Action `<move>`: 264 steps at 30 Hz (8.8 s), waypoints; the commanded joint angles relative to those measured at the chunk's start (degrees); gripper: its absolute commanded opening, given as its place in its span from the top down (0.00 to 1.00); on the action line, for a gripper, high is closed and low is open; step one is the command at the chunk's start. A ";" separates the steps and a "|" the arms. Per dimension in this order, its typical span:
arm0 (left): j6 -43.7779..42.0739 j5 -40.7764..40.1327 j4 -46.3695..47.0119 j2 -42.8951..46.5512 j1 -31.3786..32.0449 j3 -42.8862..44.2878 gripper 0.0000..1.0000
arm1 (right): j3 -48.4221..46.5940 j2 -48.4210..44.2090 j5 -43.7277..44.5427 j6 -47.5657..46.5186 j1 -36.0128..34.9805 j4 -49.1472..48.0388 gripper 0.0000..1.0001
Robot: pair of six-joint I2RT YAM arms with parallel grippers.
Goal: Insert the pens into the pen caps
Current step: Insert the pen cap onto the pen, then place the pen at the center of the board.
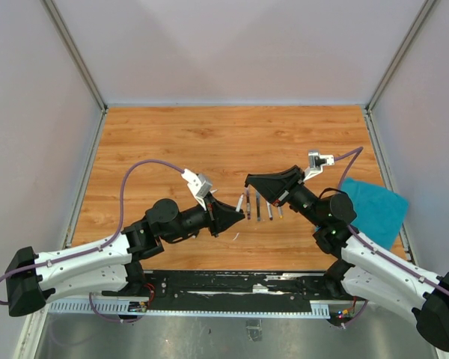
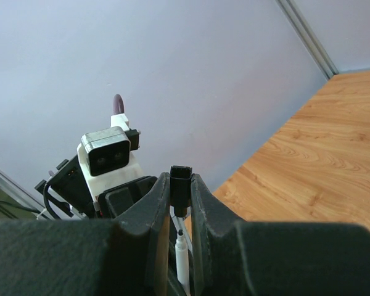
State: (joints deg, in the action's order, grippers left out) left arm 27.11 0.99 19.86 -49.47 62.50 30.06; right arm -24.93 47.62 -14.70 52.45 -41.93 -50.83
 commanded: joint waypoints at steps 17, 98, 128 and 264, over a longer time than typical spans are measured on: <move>-0.74 0.04 2.43 1.35 0.65 -1.05 1.00 | -1.87 -0.62 -4.49 0.46 0.43 0.41 0.99; -0.46 -2.40 10.89 2.74 0.63 3.76 0.99 | 10.37 1.29 1.42 -3.68 -17.32 7.27 1.00; 0.58 -6.25 -2.28 2.76 0.67 1.11 0.99 | -7.11 -16.95 22.19 -33.32 -19.50 47.13 0.28; -4.43 -25.13 -38.33 -33.43 -11.64 25.60 0.48 | -6.56 -20.72 40.85 -19.86 -19.50 80.70 0.22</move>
State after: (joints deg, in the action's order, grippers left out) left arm 31.53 -27.59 -19.77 -86.61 54.35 58.70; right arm -31.24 27.27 26.17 32.60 -60.71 28.62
